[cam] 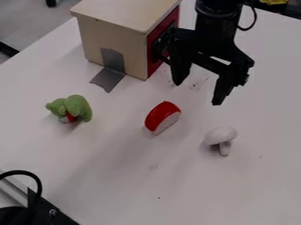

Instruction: Pull open the drawer

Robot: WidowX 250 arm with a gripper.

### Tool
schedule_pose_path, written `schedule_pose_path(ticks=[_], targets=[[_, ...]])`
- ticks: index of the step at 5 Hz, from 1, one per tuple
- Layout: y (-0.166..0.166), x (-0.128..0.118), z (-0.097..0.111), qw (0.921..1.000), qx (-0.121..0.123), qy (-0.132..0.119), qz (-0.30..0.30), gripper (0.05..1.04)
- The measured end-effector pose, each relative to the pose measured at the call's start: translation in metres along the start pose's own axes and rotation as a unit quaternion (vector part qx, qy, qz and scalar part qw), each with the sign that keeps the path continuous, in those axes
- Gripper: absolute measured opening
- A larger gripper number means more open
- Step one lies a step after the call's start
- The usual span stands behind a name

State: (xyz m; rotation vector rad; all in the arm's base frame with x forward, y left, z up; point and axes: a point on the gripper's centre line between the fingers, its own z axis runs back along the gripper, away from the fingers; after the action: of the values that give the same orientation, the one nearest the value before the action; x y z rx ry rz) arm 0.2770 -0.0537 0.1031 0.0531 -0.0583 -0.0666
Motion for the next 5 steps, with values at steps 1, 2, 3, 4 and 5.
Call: schedule_pose_path(ticks=[1,2,3,4,5], targets=[[0.000,-0.003,-0.007,0.9999,0.002,0.014,-0.001,1.000],[0.006,0.017,-0.019,0.9997,0.011,0.023,0.005,1.000],[0.027,0.047,-0.026,0.9992,0.013,0.023,0.031,1.000],[0.042,0.079,-0.042,0.9987,0.022,0.022,0.040,1.000],[0.055,0.115,-0.050,0.9981,0.038,0.012,0.046,1.000]])
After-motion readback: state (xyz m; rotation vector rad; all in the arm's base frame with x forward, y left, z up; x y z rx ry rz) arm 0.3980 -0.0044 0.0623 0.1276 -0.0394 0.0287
